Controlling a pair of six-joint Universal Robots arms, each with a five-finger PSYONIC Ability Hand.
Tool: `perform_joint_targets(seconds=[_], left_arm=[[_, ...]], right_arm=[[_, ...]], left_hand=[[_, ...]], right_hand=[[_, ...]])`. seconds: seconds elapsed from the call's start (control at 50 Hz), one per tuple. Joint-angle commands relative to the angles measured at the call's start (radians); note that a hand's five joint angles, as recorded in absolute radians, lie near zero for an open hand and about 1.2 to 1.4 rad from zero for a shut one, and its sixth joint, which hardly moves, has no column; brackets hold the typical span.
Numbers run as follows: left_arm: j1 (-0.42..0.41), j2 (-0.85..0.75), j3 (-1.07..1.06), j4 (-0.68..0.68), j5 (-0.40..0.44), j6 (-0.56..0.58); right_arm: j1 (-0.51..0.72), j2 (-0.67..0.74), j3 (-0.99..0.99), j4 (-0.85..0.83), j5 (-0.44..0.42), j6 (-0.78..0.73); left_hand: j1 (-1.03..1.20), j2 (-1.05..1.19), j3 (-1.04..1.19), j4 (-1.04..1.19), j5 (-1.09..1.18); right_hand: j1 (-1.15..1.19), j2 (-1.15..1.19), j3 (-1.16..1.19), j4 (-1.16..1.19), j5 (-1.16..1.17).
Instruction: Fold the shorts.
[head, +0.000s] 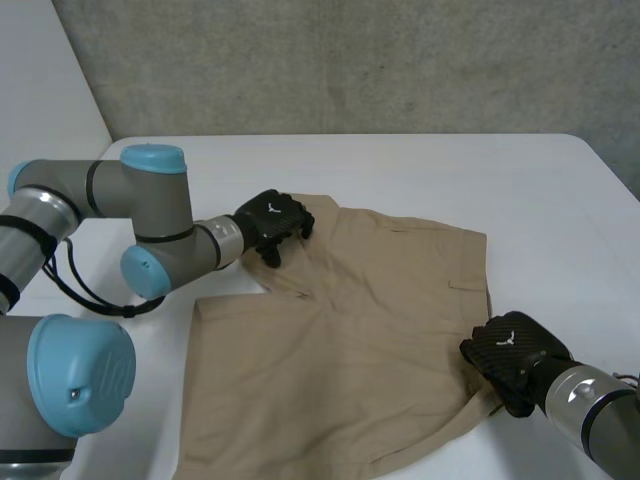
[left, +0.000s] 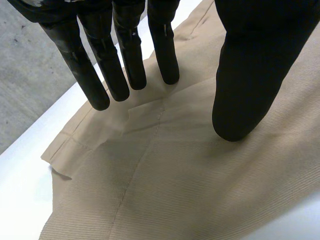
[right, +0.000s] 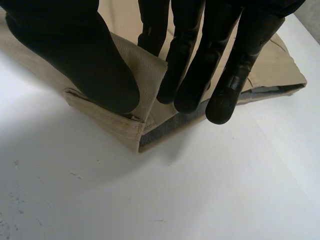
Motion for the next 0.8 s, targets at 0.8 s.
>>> perform_joint_targets(seconds=[0.8], left_arm=[[-0.020,0.519,-0.806,0.203,-0.399,0.107]], right_arm=[[0.000,-0.012,0.010,-0.009,-0.003,0.000]], left_hand=[[0.801,0.802,0.803,0.796,0.801]], right_hand=[[0.417,0.223,0.214,0.205,0.224]])
